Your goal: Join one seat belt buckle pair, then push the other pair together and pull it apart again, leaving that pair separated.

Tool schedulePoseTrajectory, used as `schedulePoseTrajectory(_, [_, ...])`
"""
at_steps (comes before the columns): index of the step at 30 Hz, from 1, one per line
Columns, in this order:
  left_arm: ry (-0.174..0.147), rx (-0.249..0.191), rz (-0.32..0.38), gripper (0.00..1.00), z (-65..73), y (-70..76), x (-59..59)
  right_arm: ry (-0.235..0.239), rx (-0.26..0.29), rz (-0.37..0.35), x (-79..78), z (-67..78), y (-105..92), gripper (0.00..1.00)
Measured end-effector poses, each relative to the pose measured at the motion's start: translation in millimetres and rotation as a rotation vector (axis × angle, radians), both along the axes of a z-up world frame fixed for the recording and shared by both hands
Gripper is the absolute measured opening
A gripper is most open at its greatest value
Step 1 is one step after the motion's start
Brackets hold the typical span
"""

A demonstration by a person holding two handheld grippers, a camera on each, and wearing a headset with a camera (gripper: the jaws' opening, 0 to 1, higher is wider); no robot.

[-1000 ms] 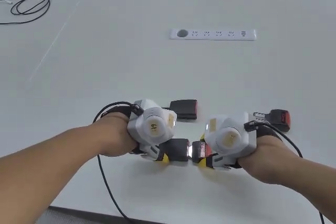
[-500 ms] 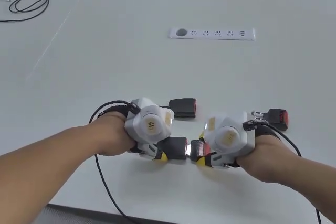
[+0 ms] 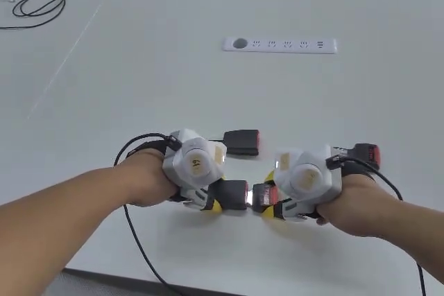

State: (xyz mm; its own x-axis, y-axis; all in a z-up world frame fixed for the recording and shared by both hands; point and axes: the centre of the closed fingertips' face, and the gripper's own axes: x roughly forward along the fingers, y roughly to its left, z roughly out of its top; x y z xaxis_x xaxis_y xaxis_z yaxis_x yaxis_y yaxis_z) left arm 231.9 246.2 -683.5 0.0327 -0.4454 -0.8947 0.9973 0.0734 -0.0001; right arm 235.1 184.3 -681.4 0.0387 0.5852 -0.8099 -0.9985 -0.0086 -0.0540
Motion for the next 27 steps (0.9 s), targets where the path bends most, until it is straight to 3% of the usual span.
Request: schedulePoseTrajectory(27, [0.01,0.033,0.016,0.34,-0.3,1.1,-1.3,-0.008,-0.007,-0.022,-2.3,0.6,3.1,0.35])
